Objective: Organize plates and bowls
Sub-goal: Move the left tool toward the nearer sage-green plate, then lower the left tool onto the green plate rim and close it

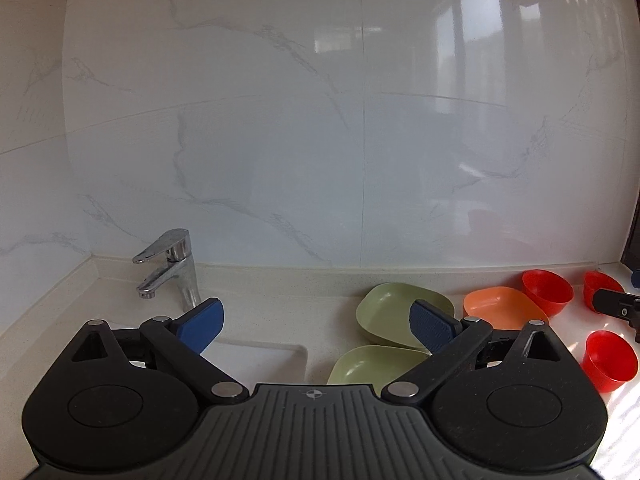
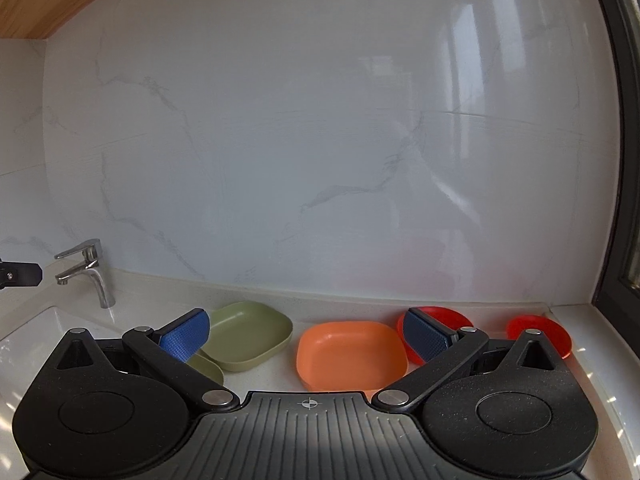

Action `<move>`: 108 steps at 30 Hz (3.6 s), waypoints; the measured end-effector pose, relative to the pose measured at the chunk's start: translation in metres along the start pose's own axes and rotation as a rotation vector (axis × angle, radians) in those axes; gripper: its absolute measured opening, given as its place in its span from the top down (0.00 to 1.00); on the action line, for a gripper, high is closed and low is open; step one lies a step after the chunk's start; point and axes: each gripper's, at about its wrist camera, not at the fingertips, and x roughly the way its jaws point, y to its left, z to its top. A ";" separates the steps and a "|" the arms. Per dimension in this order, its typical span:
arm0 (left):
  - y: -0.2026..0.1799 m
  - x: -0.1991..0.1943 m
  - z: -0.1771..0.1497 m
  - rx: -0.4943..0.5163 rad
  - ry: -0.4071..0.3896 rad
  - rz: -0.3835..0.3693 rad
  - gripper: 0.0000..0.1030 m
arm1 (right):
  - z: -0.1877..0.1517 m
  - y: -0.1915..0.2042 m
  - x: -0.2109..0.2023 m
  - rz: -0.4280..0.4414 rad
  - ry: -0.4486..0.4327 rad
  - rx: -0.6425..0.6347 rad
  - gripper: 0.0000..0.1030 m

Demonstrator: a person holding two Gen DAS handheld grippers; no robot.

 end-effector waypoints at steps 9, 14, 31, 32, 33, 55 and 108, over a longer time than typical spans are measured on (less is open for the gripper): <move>0.009 0.054 -0.026 0.074 0.038 -0.133 0.07 | -0.023 0.031 0.043 -0.035 0.097 0.005 0.06; 0.018 0.083 -0.028 0.067 0.089 -0.209 0.13 | -0.033 0.041 0.065 -0.048 0.143 0.021 0.12; 0.025 0.130 -0.053 0.058 0.216 -0.258 0.41 | -0.059 0.035 0.089 -0.060 0.262 0.097 0.46; 0.026 0.131 -0.054 0.051 0.222 -0.260 0.44 | -0.060 0.035 0.089 -0.060 0.263 0.096 0.49; 0.025 0.132 -0.055 0.044 0.227 -0.259 0.47 | -0.061 0.034 0.091 -0.064 0.262 0.092 0.53; 0.017 0.120 -0.033 0.026 0.188 -0.246 0.49 | -0.045 0.019 0.096 -0.028 0.273 0.085 0.63; 0.040 0.172 -0.081 -0.028 0.426 -0.314 0.81 | -0.080 0.080 0.167 0.210 0.560 0.137 0.74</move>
